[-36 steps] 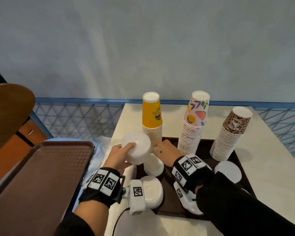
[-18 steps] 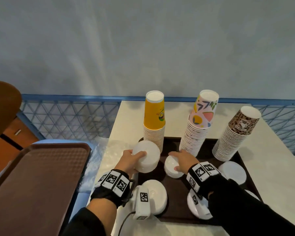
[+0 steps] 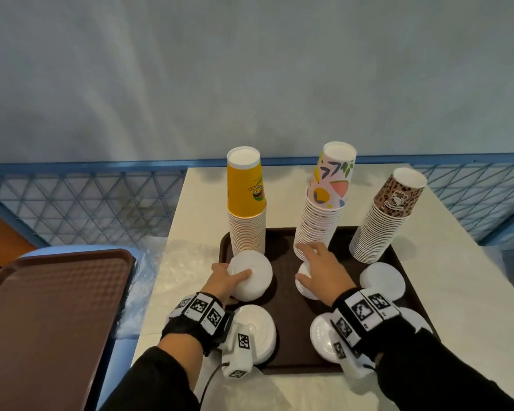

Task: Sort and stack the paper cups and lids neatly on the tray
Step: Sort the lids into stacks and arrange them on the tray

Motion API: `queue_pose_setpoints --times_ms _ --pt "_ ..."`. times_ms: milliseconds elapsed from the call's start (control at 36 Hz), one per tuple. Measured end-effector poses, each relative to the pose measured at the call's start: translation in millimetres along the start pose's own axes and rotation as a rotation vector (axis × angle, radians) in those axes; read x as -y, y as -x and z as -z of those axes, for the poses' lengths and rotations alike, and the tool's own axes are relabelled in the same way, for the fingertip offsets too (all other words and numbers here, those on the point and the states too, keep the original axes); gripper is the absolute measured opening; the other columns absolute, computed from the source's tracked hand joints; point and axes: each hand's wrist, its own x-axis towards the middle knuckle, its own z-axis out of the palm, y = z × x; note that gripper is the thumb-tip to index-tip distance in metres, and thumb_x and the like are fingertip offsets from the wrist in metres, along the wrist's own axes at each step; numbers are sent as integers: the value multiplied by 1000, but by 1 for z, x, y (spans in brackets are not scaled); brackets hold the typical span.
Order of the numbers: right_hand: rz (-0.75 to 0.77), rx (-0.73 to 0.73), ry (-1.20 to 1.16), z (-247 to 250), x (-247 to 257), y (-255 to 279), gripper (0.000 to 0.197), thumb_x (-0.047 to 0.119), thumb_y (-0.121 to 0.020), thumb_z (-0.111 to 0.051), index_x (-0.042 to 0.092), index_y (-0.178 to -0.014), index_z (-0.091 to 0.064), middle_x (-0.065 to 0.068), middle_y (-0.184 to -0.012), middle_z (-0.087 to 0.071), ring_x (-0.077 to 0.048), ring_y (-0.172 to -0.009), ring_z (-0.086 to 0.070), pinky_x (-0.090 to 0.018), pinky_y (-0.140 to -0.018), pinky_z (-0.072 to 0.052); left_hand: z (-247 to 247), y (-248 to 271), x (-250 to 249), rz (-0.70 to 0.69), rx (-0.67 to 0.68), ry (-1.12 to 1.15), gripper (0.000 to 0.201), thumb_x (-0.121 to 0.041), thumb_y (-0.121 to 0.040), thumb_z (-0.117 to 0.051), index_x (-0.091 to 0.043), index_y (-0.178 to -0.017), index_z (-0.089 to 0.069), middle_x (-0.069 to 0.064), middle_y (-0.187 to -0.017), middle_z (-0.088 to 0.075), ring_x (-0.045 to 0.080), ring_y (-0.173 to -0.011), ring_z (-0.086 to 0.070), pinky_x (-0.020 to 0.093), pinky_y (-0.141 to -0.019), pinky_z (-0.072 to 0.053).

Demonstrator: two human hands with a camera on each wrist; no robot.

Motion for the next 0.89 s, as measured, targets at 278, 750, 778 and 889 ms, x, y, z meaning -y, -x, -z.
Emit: queue_pose_setpoints --times_ms 278,750,778,889 --pt "-71 262 -276 -52 56 41 65 32 -94 -46 18 -147 -12 -11 -147 -28 -24 -130 -42 -31 -105 -34 5 18 -1 -209 -99 -477 64 -30 -89 -58 0 -138 -30 18 -136 -48 33 -123 -49 38 -99 -41" --pt "-200 313 -254 -85 49 48 45 21 -95 -43 11 -138 -33 -16 -136 -40 -29 -125 -45 -30 -103 -34 18 64 48 -299 -41 -596 46 -26 -93 -53 -7 -132 -37 8 -116 -59 22 -112 -56 25 -90 -41" --pt "-197 315 -259 -86 50 48 44 20 -95 -43 10 -137 -35 -16 -135 -42 -29 -125 -45 -30 -103 -34 18 66 49 -296 -27 -604 48 -26 -93 -53 -7 -134 -36 9 -125 -58 23 -117 -55 27 -95 -41" --pt "-193 318 -273 -87 53 50 43 24 -95 -43 8 -135 -37 -16 -135 -44 -28 -123 -46 -30 -102 -35 20 69 47 -301 -28 -624 49 -26 -94 -51 -6 -136 -35 11 -134 -54 24 -123 -53 28 -100 -40"
